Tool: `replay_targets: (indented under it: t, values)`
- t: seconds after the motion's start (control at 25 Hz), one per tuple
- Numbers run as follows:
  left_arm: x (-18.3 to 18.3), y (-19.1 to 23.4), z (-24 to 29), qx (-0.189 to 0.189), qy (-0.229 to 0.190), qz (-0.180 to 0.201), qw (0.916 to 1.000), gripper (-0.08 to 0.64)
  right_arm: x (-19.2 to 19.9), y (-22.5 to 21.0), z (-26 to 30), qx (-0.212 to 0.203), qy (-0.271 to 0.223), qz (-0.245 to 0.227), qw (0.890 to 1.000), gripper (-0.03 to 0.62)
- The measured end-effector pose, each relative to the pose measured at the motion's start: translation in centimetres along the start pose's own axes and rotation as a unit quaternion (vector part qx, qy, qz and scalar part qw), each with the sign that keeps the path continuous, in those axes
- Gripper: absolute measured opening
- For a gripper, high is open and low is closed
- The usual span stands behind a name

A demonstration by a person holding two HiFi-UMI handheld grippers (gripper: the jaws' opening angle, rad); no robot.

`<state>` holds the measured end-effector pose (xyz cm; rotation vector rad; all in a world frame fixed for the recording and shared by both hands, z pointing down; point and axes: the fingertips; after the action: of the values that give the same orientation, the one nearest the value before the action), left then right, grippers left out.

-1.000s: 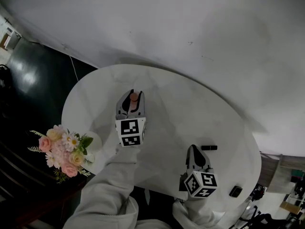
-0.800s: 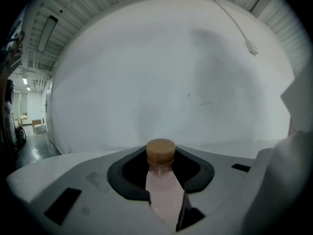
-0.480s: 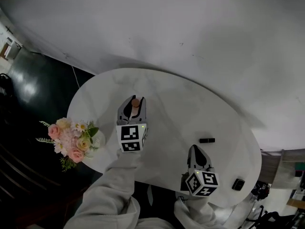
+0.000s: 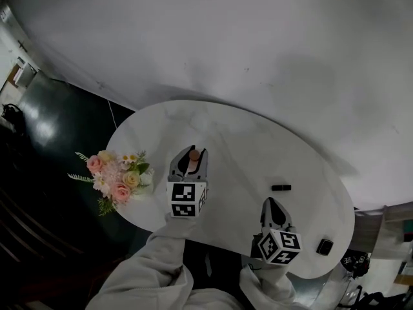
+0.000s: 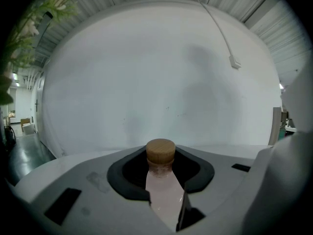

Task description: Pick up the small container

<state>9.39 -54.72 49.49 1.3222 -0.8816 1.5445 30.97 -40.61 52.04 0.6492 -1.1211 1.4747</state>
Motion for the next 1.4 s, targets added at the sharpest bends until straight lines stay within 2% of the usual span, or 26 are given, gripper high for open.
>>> replay_targets:
  t: [0.48, 1.0, 1.4]
  values:
    - [-0.7, -1.9, -6.1, 0.027, 0.010, 0.009, 0.9995, 0.123, -1.2, -1.3, -2.2, 0.009, -0.013, 0.002, 1.000, 0.049]
    - [-0.8, -2.1, -10.9, 0.043, 0.017, 0.010, 0.9989, 0.123, -4.1, -1.6, -1.9, 0.015, -0.047, -0.032, 0.998, 0.049]
    - [0.1, -2.9, -12.6, 0.069, 0.013, 0.021, 0.9973, 0.123, -3.2, -0.1, -2.6, 0.005, -0.048, -0.044, 0.998, 0.049]
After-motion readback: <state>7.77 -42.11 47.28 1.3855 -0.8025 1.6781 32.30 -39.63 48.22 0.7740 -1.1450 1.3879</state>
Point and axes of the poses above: the fingertips, and each gripper's own axes: z forward along the fingers, y to its left, x out of its underside, and after that the axes turned 4 degrees about -y, right-handed
